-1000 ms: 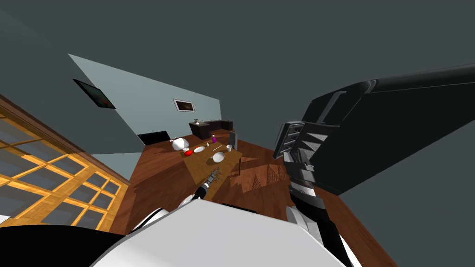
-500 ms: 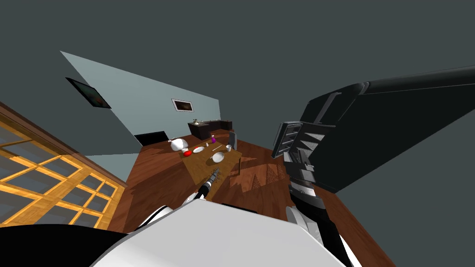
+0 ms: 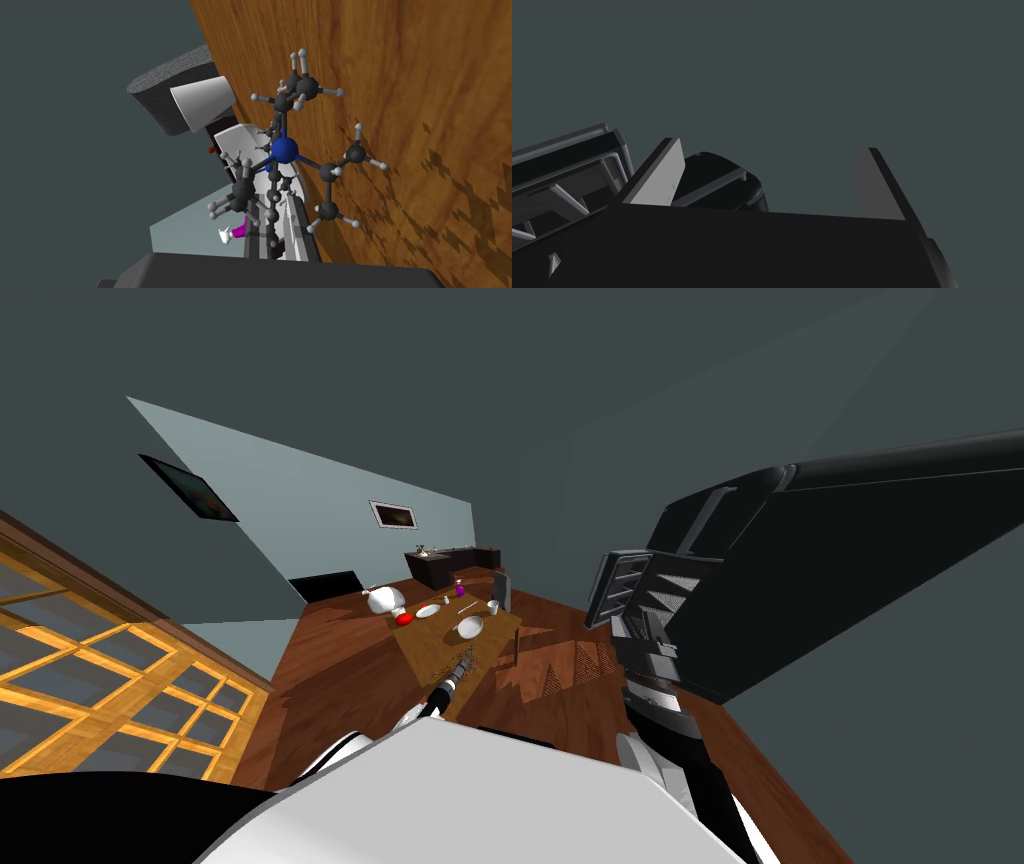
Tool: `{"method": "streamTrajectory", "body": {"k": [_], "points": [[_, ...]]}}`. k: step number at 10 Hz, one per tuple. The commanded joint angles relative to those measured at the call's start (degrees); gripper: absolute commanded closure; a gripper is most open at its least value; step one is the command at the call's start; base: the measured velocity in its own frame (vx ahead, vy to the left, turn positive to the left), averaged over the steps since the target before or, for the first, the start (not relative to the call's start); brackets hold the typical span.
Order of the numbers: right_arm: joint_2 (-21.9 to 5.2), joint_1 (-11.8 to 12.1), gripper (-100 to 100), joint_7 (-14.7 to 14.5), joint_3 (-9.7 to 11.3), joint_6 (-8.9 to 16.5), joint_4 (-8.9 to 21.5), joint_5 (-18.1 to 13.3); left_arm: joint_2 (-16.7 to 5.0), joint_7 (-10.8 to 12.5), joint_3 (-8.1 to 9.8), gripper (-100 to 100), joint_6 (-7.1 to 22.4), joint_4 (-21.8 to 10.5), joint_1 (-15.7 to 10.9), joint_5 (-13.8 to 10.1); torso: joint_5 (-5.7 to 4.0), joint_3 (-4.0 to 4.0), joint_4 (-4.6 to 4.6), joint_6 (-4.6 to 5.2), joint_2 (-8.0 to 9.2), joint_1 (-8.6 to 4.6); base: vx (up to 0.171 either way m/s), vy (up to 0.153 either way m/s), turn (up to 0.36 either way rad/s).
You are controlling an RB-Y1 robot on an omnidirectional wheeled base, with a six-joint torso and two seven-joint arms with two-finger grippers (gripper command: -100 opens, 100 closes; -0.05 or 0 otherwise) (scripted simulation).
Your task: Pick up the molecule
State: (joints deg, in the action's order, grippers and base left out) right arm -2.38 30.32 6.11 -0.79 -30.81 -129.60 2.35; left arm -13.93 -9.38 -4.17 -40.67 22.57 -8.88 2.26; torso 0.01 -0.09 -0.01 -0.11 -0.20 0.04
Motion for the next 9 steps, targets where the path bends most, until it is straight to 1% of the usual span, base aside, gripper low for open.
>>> {"method": "streamTrajectory", "body": {"k": [1,2,3,4,5,7,8,9], "points": [[0.0,0.0,0,0.0,0.0,0.0,0.0,0.0,0.0,0.0,0.0,0,0.0,0.0,0.0,0.0,0.0,0.0,0.0,0.0,0.0,0.0,0.0,0.0,0.0],[0.0,0.0,0,0.0,0.0,0.0,0.0,0.0,-1.6,1.8,-0.29,100,-1.6,0.3,1.6,0.5,0.0,0.0,0.0,0.0,0.0,0.0,0.014,-0.011,0.082],[0.0,0.0,0,0.0,0.0,0.0,0.0,0.0,-1.6,1.8,-0.29,100,-1.6,1.9,1.6,0.5,-0.04,0.01,-0.01,-0.1,0.03,-0.01,0.024,-0.021,0.078],[0.0,0.0,0,0.0,0.0,0.0,0.0,0.0,-1.6,1.8,-0.29,100,-1.6,0.3,1.6,0.5,-0.04,-0.01,0.02,-0.02,-0.05,-0.04,0.005,-0.004,0.017],[0.0,0.0,0,0.0,0.0,0.0,0.0,0.0,-3.3,3.6,-0.57,100,-3.1,0.6,3.3,1.1,0.0,0.0,0.01,-0.01,0.0,-0.02,0.016,-0.02,0.068],[0.0,0.0,0,0.0,0.0,0.0,0.0,0.0,-4.9,5.3,-0.86,100,-4.6,0.9,4.9,1.6,-0.03,-0.02,0.0,-0.04,-0.05,-0.11,0.039,-0.057,0.036],[0.0,0.0,0,0.0,0.0,0.0,0.0,0.0,-4.9,5.3,-0.86,100,-4.6,-1.4,4.6,1.6,-0.02,-0.05,-0.01,-0.01,-0.11,-0.18,0.033,-0.048,-0.004],[0.0,0.0,0,0.0,0.0,0.0,0.0,0.0,-4.9,5.3,-0.86,100,-6.3,-7.3,2.6,1.6,0.0,-0.06,-0.03,-0.01,-0.1,-0.15,0.014,-0.021,-0.008]]}}
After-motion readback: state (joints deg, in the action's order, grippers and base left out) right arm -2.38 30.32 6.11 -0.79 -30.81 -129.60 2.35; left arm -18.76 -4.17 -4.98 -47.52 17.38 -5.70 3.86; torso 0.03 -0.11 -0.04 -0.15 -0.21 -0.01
